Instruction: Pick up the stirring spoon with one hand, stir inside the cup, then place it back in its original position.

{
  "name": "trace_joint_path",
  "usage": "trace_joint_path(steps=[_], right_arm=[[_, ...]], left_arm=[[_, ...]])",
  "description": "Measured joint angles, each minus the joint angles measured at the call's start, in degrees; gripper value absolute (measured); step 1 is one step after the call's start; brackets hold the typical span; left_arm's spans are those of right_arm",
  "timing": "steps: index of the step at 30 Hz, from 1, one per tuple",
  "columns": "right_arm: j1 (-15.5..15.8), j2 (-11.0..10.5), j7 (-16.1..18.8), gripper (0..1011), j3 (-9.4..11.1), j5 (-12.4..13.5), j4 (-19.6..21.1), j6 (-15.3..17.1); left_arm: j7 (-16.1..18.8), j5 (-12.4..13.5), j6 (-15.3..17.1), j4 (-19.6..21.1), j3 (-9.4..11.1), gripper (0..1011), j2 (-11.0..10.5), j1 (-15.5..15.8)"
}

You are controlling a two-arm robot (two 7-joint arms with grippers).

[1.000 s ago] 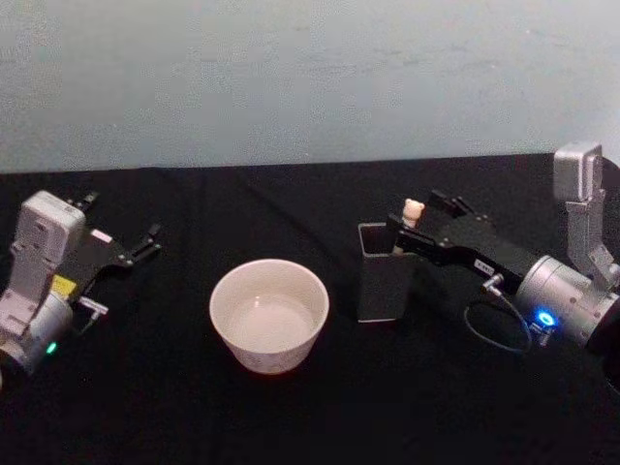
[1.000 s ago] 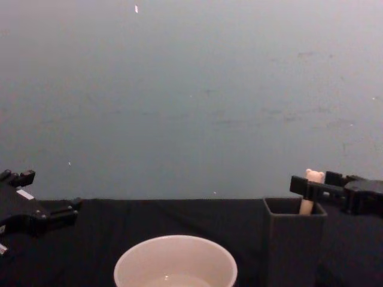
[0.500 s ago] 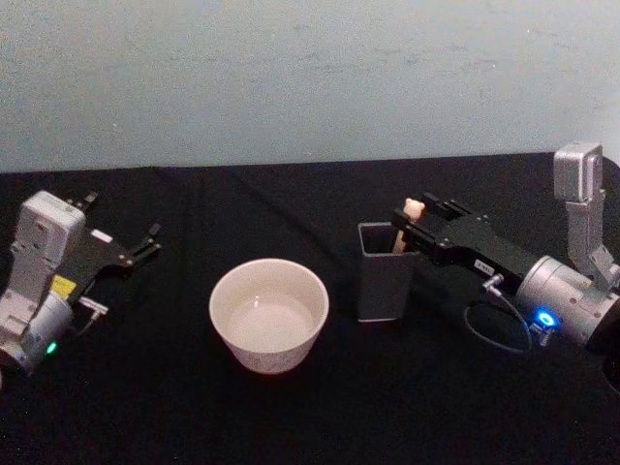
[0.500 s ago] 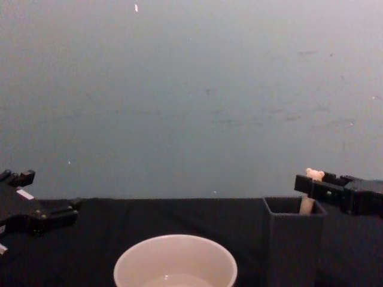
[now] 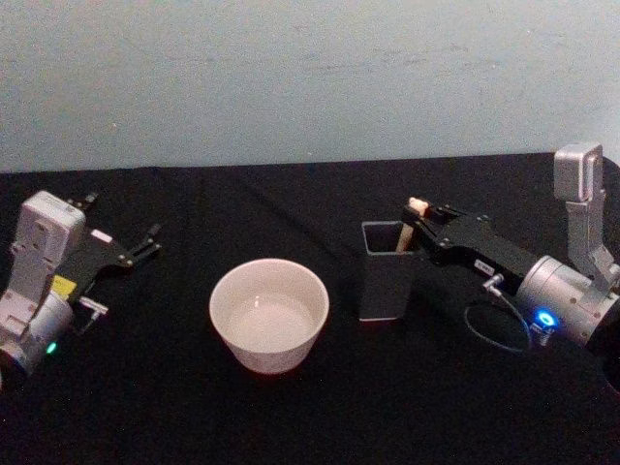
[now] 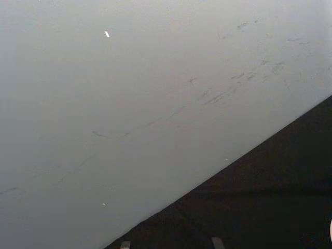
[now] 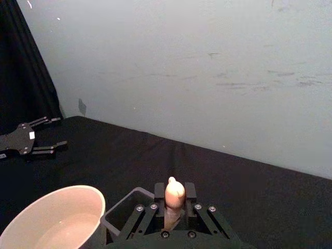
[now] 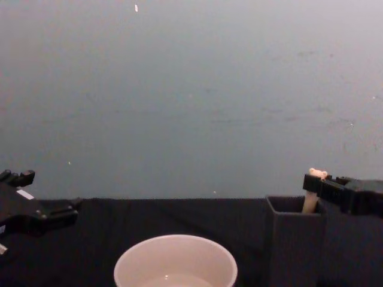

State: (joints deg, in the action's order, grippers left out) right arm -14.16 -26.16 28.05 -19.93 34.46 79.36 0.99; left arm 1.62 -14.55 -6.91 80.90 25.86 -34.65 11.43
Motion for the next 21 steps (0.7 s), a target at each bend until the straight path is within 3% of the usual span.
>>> trace_joint_path(steps=[21], right_arm=[[0.21, -0.11, 1.14, 214, 0.11, 0.41, 0.09, -0.84]], left_arm=[[0.0, 0.0, 0.0, 0.0, 0.0, 1001, 0.0, 0.0]])
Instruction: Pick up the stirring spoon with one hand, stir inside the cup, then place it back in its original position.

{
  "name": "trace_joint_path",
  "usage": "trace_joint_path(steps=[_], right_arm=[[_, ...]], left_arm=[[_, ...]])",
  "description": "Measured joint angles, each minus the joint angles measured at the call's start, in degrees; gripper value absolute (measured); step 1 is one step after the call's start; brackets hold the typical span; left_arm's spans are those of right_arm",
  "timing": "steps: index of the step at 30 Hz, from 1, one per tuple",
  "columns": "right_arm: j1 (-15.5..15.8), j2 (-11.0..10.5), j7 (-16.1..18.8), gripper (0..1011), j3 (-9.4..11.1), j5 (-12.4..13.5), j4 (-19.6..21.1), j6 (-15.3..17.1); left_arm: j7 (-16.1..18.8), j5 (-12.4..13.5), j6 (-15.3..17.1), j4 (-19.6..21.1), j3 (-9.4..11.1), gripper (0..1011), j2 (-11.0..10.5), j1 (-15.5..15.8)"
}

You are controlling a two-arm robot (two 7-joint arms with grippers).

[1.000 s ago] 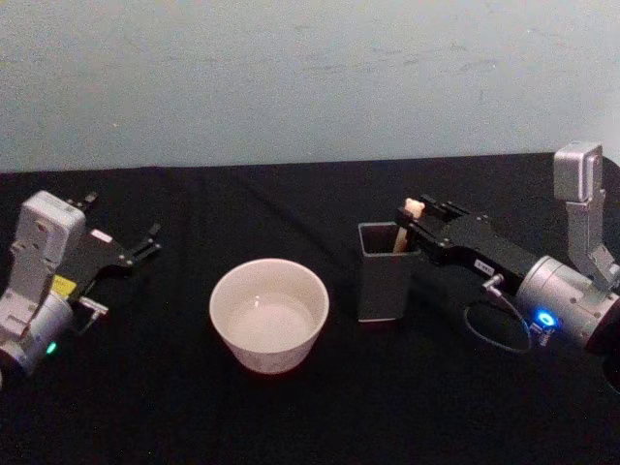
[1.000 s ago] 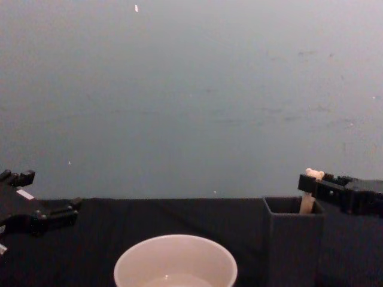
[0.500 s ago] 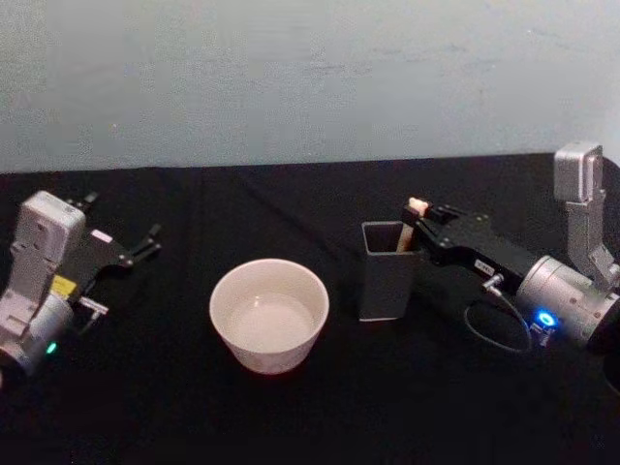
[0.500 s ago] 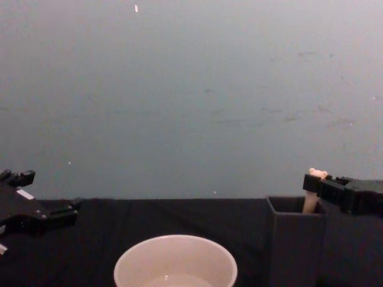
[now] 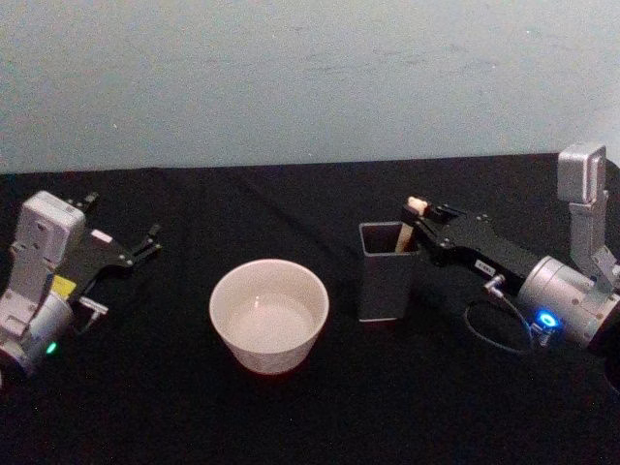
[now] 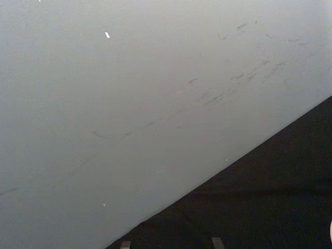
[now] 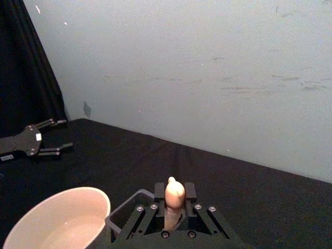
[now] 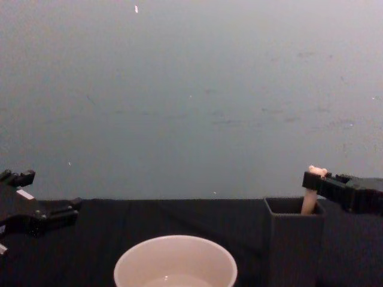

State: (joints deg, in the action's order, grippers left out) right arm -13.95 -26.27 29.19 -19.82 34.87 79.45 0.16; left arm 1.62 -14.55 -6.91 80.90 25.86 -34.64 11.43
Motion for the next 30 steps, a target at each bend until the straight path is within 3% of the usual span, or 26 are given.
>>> trace_joint_path(steps=[10, 30], right_arm=[[0.59, -0.4, 0.45, 214, 0.8, 2.11, 2.07, 0.01], [1.26, -1.02, -1.13, 214, 4.55, 7.97, 9.71, -1.43]], left_arm=[[0.0, 0.0, 0.0, 0.0, 0.0, 1001, 0.0, 0.0], [0.0, 0.0, 0.0, 0.0, 0.0, 1001, 0.0, 0.0]])
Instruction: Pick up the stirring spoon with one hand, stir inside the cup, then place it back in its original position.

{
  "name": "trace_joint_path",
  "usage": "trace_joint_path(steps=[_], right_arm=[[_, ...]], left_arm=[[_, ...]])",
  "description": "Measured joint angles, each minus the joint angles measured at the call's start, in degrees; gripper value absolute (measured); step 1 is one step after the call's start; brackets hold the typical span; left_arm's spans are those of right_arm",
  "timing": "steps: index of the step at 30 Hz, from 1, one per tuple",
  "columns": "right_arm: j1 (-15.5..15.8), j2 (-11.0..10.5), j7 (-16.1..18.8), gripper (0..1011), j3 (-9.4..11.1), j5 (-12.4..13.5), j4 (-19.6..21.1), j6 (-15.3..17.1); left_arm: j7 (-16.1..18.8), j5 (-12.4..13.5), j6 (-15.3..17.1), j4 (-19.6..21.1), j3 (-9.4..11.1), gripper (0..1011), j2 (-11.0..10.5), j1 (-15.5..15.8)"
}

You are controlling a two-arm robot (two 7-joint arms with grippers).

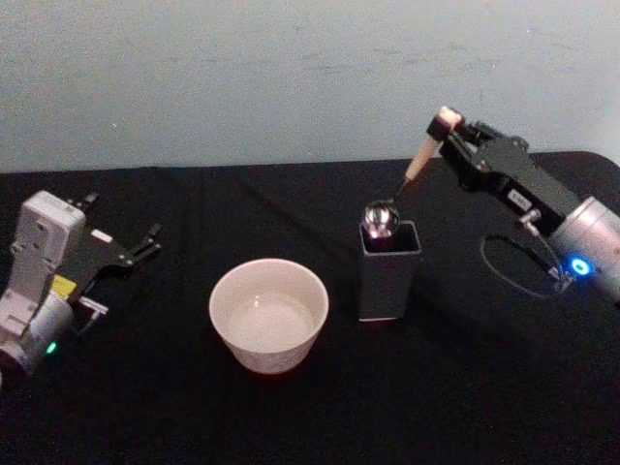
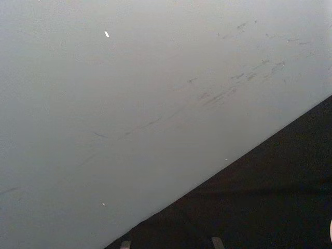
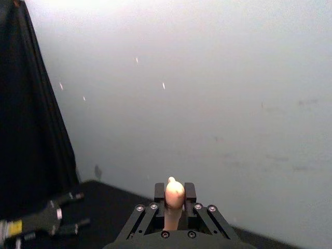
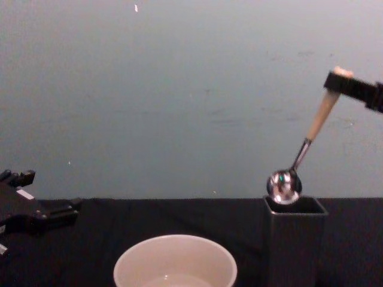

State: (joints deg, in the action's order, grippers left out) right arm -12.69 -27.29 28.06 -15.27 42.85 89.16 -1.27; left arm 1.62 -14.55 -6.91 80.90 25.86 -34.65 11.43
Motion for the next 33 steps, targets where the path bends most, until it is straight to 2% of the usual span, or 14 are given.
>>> trace_joint_path(steps=[5, 9, 15, 16, 18, 21, 24, 33], right_arm=[[-1.06, 1.06, -0.07, 214, -0.01, 1.29, 0.31, -0.95], [-1.9, 1.92, -0.03, 214, -0.83, 1.79, 0.26, -1.32], [-3.79, 2.89, 1.4, 214, -4.14, 0.92, -1.2, -1.54], [-3.79, 2.89, 1.4, 214, -4.14, 0.92, -1.2, -1.54], [-4.66, 3.08, 2.37, 214, -6.12, -0.49, -2.28, -1.72], [-5.24, 3.13, 3.42, 214, -7.74, -1.82, -2.98, -2.11], [-6.1, 3.14, 5.26, 214, -10.45, -4.68, -4.21, -3.12], [-7.82, 3.28, 8.5, 214, -14.93, -10.4, -6.83, -5.17]], left_arm=[[0.0, 0.0, 0.0, 0.0, 0.0, 1001, 0.0, 0.0], [0.0, 0.0, 0.0, 0.0, 0.0, 1001, 0.0, 0.0], [0.0, 0.0, 0.0, 0.0, 0.0, 1002, 0.0, 0.0], [0.0, 0.0, 0.0, 0.0, 0.0, 1001, 0.0, 0.0], [0.0, 0.0, 0.0, 0.0, 0.0, 1001, 0.0, 0.0], [0.0, 0.0, 0.0, 0.0, 0.0, 1001, 0.0, 0.0], [0.0, 0.0, 0.0, 0.0, 0.0, 1001, 0.0, 0.0], [0.0, 0.0, 0.0, 0.0, 0.0, 1001, 0.0, 0.0]])
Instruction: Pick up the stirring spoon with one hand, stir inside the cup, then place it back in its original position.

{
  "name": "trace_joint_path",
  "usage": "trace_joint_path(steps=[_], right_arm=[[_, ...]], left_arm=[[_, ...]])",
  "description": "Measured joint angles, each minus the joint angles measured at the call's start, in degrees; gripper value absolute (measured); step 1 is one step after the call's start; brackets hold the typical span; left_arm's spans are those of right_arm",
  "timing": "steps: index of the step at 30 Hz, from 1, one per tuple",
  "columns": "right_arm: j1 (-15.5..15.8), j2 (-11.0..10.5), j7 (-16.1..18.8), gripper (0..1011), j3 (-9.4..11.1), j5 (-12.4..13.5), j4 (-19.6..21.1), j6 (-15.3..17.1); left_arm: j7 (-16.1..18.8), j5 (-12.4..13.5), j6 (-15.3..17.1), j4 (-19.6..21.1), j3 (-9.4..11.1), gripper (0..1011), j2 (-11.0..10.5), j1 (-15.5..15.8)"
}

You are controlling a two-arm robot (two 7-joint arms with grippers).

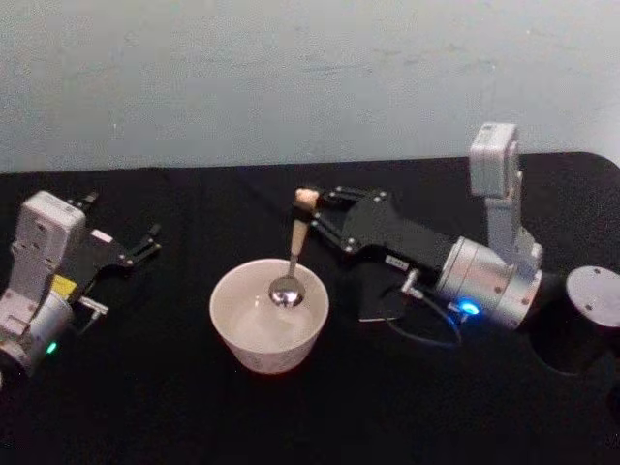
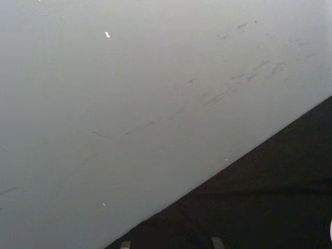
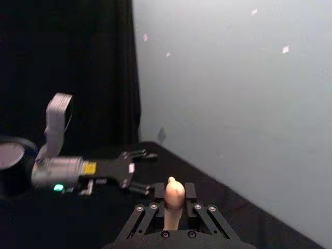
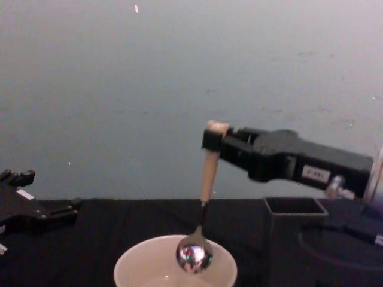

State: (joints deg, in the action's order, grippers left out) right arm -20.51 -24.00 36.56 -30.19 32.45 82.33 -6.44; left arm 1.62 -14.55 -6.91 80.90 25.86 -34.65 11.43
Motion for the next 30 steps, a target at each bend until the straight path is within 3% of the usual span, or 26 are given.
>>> trace_joint_path(steps=[5, 18, 30], right_arm=[[-0.53, 0.6, 1.36, 214, -1.7, -1.78, -1.49, -0.5], [-1.31, 2.68, 2.9, 214, -4.45, -3.34, -3.99, 0.12], [-3.68, 6.63, 0.48, 214, -4.59, -3.99, -9.09, 1.05]], left_arm=[[0.0, 0.0, 0.0, 0.0, 0.0, 1001, 0.0, 0.0], [0.0, 0.0, 0.0, 0.0, 0.0, 1001, 0.0, 0.0], [0.0, 0.0, 0.0, 0.0, 0.0, 1001, 0.0, 0.0]])
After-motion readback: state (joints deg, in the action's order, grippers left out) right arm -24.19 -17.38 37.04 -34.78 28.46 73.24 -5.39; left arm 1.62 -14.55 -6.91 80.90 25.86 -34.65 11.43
